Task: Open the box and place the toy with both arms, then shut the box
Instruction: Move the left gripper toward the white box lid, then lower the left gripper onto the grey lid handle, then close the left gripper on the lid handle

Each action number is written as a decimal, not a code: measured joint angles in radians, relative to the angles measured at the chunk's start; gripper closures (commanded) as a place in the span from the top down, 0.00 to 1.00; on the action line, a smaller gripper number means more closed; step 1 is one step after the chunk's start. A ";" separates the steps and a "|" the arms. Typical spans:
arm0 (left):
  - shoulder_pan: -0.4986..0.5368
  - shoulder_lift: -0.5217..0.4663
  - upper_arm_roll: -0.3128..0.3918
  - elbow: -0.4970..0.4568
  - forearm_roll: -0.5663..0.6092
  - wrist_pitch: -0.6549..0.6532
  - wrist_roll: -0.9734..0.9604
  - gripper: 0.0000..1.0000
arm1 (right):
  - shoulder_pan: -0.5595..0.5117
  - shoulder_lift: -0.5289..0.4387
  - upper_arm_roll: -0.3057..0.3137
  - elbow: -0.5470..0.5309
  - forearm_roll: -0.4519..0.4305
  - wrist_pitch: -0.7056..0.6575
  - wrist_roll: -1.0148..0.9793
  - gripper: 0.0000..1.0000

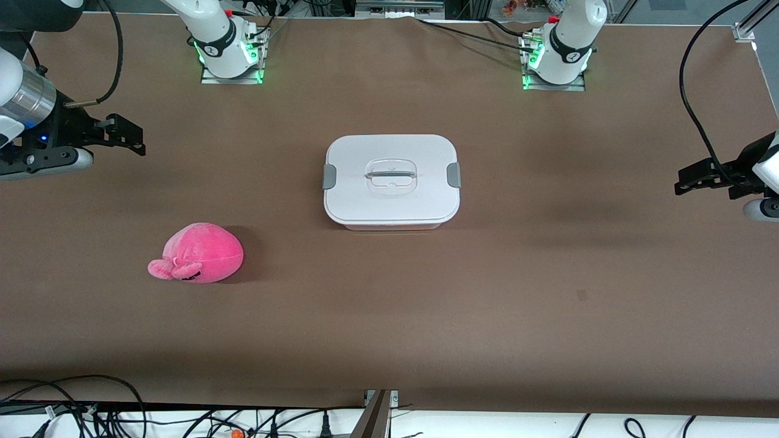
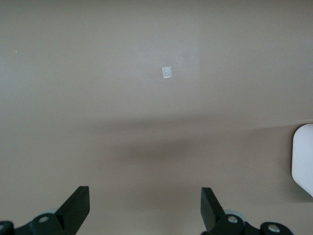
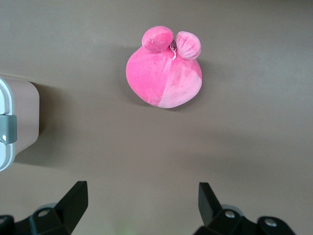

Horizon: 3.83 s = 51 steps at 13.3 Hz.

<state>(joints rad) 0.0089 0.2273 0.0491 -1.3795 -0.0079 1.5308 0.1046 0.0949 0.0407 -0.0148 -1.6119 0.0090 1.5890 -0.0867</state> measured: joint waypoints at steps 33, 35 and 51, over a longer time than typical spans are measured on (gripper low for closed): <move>-0.715 0.346 -0.149 0.053 0.056 0.365 0.456 1.00 | -0.001 0.005 -0.007 0.001 0.000 0.000 0.000 1.00; -0.742 0.367 -0.149 0.053 0.086 0.382 0.465 1.00 | -0.001 0.005 -0.007 0.001 0.000 0.001 0.000 1.00; -0.788 0.380 -0.145 -0.004 0.097 0.378 0.392 0.00 | 0.002 0.018 0.000 0.004 -0.018 0.035 -0.001 1.00</move>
<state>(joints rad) -0.7795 0.6075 -0.0964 -1.3834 0.0893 1.9093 0.4968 0.0966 0.0583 -0.0150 -1.6083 -0.0086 1.6244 -0.0876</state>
